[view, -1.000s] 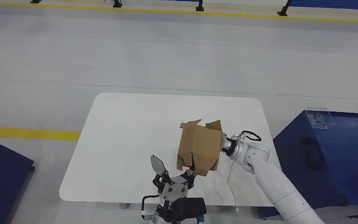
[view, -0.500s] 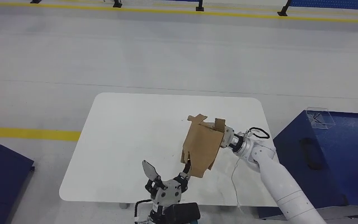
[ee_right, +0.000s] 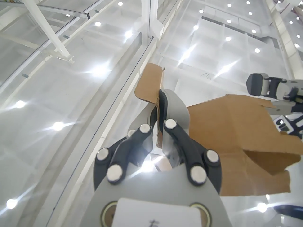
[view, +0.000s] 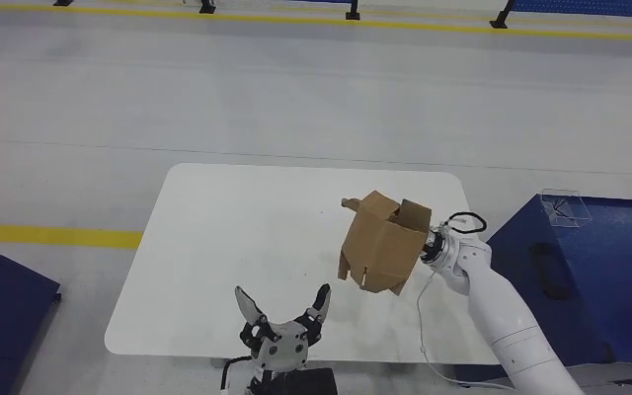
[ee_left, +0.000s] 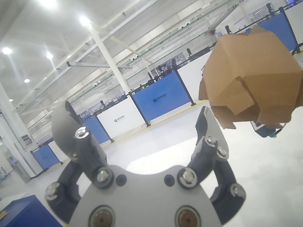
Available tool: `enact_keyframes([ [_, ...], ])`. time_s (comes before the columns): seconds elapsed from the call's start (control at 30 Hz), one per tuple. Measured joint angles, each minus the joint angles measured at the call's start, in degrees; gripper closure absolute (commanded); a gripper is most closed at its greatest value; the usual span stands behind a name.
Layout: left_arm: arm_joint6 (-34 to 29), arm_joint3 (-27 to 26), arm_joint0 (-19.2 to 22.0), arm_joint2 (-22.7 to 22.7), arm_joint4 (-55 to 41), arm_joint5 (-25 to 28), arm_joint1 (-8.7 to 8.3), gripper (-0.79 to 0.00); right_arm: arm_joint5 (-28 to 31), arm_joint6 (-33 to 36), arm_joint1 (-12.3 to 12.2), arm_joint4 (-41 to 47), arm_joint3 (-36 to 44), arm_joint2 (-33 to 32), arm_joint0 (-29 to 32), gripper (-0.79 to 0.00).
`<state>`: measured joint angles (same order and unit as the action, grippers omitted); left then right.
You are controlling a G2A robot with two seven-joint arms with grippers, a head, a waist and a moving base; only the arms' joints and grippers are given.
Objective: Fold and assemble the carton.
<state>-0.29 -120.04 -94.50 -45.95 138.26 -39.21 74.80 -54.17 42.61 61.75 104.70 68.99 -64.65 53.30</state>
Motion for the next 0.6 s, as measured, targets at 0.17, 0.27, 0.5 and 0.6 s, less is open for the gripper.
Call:
enact_keyframes([
  [0.17,0.8,1.5,1.5,1.8,1.0,1.3,-0.24,-0.785,-3.8,-2.7,0.6,4.0,-1.6,0.7,-1.2,0.0],
  [0.27,-0.1,2.7,2.9,3.2,1.7,1.5,-0.15,-0.785,-3.9,-4.0,0.9,5.3,-1.8,1.3,-1.5,0.0],
  [0.5,-3.4,4.9,6.3,6.3,4.2,1.6,0.57,-0.785,-3.8,-5.3,1.0,6.8,-1.5,2.4,-1.5,0.0],
  [0.6,-4.7,5.5,7.6,7.3,5.0,1.4,0.86,-0.785,-3.8,-5.4,1.0,6.8,-1.2,2.8,-1.3,0.0],
])
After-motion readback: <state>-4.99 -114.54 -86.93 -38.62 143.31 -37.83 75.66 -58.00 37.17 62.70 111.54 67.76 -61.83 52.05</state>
